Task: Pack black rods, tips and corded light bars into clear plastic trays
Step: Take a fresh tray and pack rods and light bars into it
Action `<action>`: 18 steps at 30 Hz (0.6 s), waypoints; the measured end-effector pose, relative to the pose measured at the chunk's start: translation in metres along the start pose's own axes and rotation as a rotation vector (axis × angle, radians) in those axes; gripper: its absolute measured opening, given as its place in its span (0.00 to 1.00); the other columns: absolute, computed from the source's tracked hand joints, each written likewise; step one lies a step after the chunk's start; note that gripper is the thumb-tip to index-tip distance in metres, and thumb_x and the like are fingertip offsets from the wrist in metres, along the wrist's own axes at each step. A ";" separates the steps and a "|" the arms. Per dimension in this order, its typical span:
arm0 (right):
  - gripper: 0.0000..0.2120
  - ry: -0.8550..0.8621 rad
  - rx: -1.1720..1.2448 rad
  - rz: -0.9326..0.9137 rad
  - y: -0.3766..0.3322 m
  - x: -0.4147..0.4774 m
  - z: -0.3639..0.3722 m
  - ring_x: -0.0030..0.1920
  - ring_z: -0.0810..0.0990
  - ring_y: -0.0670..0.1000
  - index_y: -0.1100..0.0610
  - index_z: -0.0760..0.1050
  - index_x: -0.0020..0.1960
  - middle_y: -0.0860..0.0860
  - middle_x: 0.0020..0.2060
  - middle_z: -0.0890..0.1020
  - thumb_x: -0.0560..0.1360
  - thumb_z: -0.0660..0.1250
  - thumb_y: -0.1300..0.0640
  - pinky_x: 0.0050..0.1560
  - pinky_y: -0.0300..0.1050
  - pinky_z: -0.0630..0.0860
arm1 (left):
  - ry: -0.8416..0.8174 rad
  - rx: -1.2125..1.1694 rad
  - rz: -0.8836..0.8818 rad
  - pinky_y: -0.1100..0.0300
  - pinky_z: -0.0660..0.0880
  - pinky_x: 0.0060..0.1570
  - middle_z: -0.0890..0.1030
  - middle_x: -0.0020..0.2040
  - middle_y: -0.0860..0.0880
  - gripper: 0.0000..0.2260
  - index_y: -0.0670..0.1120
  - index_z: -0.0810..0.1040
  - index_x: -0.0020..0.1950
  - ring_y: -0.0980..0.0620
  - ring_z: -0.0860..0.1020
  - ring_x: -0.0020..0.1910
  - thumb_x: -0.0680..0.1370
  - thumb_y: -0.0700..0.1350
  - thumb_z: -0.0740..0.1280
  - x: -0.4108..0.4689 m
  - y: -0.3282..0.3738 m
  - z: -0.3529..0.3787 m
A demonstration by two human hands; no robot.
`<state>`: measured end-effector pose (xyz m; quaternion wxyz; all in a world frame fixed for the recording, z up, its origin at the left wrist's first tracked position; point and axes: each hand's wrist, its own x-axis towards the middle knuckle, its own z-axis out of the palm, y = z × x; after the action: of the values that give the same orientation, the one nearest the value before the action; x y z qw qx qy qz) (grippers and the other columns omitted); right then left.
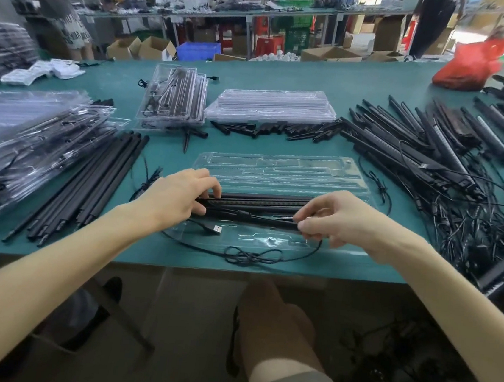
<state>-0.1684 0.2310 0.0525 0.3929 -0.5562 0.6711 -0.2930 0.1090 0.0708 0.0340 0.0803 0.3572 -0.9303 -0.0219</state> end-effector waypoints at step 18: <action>0.06 0.410 -0.371 -0.188 0.032 0.007 0.012 0.40 0.81 0.43 0.53 0.82 0.51 0.43 0.39 0.82 0.79 0.66 0.56 0.44 0.42 0.80 | 0.086 -0.163 -0.004 0.49 0.76 0.56 0.75 0.50 0.60 0.11 0.55 0.80 0.59 0.57 0.75 0.54 0.78 0.45 0.72 -0.017 -0.007 0.010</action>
<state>-0.1754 0.2310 0.0187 0.1115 -0.6076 0.7241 -0.3068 0.1245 0.0762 0.0216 0.1487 0.3520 -0.9205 -0.0822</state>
